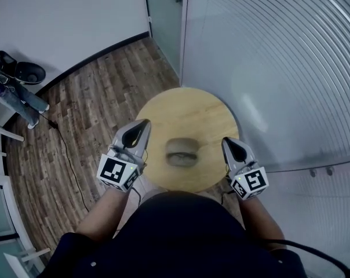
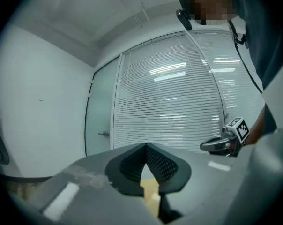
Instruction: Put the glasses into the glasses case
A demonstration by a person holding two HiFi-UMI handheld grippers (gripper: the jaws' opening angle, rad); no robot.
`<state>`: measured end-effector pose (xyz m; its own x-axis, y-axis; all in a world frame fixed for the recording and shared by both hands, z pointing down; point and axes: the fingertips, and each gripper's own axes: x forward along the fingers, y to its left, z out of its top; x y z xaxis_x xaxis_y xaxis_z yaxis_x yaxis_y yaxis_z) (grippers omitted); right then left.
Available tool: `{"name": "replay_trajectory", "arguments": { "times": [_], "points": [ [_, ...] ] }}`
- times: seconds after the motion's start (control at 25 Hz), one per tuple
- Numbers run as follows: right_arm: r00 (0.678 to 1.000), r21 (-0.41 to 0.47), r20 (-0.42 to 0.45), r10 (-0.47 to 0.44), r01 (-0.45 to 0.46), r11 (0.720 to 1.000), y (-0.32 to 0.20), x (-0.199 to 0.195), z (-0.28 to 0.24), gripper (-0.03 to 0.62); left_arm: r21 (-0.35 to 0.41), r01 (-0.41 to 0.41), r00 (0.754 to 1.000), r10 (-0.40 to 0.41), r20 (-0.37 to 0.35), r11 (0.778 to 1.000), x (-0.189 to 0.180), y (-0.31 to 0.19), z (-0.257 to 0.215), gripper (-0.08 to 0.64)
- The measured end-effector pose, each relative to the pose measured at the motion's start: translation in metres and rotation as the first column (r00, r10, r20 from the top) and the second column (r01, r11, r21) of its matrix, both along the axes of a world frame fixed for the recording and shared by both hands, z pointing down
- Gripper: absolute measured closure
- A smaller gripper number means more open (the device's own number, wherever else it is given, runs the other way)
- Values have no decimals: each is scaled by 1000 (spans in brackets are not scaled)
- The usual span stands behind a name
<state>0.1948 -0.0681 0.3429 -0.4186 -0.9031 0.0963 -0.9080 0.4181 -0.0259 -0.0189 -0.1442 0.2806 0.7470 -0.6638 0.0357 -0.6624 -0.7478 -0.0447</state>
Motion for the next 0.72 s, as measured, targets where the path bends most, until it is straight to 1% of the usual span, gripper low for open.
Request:
{"name": "replay_trajectory", "arguments": {
  "times": [0.16, 0.36, 0.48, 0.64, 0.72],
  "points": [
    [1000, 30, 2, 26, -26, 999, -2, 6, -13, 584, -20, 57, 998, -58, -11, 998, -21, -8, 1, 560],
    [997, 61, 1, 78, -78, 995, -10, 21, -25, 584, 45, 73, 997, -74, 21, 996, -37, -14, -14, 560],
    [996, 76, -3, 87, -87, 993, -11, 24, -32, 584, 64, 70, 997, -73, 38, 995, -47, -16, -23, 560],
    [995, 82, 3, 96, -96, 992, -11, 26, -31, 584, 88, 79, 996, -82, 29, 993, -45, -13, -32, 560],
    [995, 81, 4, 102, -102, 991, -9, 28, -30, 584, 92, 68, 997, -71, 31, 993, -42, -7, -34, 560]
  ]
}}
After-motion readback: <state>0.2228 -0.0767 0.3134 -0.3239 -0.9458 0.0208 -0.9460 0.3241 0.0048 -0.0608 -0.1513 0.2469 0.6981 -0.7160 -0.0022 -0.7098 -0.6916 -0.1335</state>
